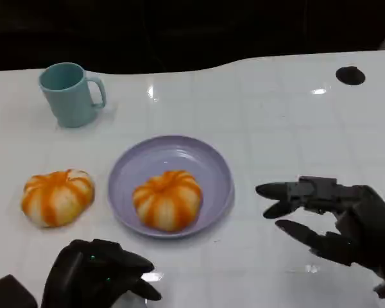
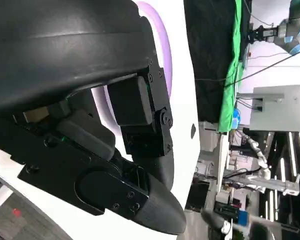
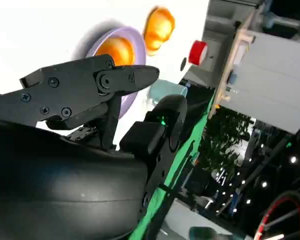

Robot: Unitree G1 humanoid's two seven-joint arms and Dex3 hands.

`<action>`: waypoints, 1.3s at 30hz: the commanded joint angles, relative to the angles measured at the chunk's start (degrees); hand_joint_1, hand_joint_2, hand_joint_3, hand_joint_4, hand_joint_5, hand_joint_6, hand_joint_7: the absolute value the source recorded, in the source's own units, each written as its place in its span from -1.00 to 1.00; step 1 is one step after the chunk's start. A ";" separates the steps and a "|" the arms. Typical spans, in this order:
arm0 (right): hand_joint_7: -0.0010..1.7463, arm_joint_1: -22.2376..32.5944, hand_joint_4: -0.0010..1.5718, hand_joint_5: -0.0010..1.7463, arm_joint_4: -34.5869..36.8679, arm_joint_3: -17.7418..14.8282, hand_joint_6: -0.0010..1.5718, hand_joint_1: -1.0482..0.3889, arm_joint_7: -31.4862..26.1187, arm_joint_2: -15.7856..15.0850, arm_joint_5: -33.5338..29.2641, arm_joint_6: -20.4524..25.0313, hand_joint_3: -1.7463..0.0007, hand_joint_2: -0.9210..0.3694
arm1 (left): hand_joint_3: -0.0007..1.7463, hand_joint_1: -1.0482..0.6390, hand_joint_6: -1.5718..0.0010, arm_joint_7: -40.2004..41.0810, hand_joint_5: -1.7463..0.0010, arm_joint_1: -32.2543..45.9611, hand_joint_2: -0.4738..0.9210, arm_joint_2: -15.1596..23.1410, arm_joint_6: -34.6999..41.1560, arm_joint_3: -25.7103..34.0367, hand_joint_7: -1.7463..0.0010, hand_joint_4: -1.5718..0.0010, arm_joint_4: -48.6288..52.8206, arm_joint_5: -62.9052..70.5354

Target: Grasp the bread from the table and place it into the plate.

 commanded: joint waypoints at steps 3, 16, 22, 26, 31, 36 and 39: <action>0.23 4.73 -0.27 0.64 -5.63 -2.19 -0.21 0.23 0.89 0.09 1.98 6.74 0.53 -1.00 | -1.00 -1.00 -1.00 0.46 0.60 0.00 0.78 0.63 0.19 0.27 0.82 -1.00 0.20 0.07; 0.58 8.66 -0.18 0.92 -1.86 -1.65 -0.17 0.17 -0.67 4.43 -2.77 4.20 0.15 -0.74 | -1.00 -1.00 -1.00 0.23 0.59 1.09 0.79 1.10 0.89 0.27 0.83 -1.00 -1.52 -0.19; 0.64 8.50 -0.08 1.00 0.58 -1.49 -0.15 0.16 -0.48 4.92 -4.32 2.84 0.09 -0.67 | -1.00 -1.00 -1.00 0.38 0.59 1.38 0.79 1.20 0.59 0.25 0.83 -1.00 -1.76 0.19; 0.69 7.69 -0.08 1.00 1.19 -1.66 -0.16 0.13 -0.32 5.29 -4.43 3.08 0.01 -0.62 | -1.00 -1.00 -1.00 -0.23 0.59 1.20 0.79 1.33 0.11 0.50 0.83 -1.00 -1.31 -0.25; 0.74 6.59 -0.10 1.00 2.81 -2.03 -0.18 0.13 -0.12 5.75 -4.50 2.24 -0.06 -0.57 | -1.00 -1.00 -1.00 0.18 0.58 1.11 0.79 1.48 0.52 0.66 0.82 -1.00 -1.31 -0.10; 0.76 6.15 -0.12 1.00 3.73 -2.27 -0.18 0.15 0.19 6.08 -4.19 1.70 -0.09 -0.54 | -1.00 -1.00 -1.00 -0.15 0.58 0.84 0.80 1.56 0.49 0.80 0.82 -1.00 -0.90 -0.42; 0.76 5.91 -0.13 1.00 4.23 -2.41 -0.18 0.13 0.40 6.11 -4.23 1.21 -0.10 -0.53 | -1.00 -1.00 -1.00 -0.03 0.58 0.68 0.80 1.61 0.41 0.78 0.82 -1.00 -0.67 -0.33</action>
